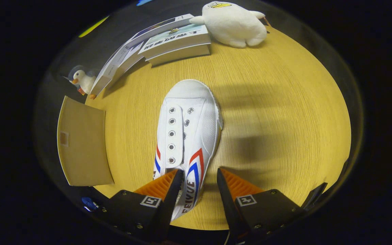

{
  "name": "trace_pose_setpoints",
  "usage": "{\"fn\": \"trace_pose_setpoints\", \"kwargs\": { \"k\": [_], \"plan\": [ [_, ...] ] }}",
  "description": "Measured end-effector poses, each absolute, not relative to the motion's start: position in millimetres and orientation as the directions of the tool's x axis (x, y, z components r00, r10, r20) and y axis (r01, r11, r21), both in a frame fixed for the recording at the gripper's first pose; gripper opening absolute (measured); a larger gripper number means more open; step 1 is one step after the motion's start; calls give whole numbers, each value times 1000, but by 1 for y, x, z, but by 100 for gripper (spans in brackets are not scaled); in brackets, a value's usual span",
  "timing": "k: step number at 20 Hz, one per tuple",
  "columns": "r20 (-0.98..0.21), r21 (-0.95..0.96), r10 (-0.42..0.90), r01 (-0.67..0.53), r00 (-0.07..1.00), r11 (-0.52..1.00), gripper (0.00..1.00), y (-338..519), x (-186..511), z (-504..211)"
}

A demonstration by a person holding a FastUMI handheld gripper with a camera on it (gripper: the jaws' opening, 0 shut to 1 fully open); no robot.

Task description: Open the storage box then place both shoes into the box .Put the left shoe in first, then the right shoe, with the right side of both shoes facing outward in a uniform manner.

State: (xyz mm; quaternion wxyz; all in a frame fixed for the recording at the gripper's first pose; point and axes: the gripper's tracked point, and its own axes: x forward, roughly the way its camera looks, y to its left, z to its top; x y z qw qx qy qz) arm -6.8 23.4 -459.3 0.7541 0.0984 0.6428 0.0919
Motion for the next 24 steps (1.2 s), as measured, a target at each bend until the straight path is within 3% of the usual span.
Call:
{"fn": "trace_pose_setpoints", "kwargs": {
  "k": [5, 6, 7, 17, 24],
  "plan": [
    [-956, 283, 271, 99, 116, 954, 11, 15, -4, -459],
    [-955, 289, 273, 150, 118, 945, 11, 8, -3, -454],
    [-951, 304, 288, 170, 115, 937, 4, 11, -4, -456],
    [-932, 352, 329, 163, 155, 922, 4, 25, -6, -409],
    [-915, 376, 361, 62, 180, 924, 4, 56, -1, -352]
  ]
}}
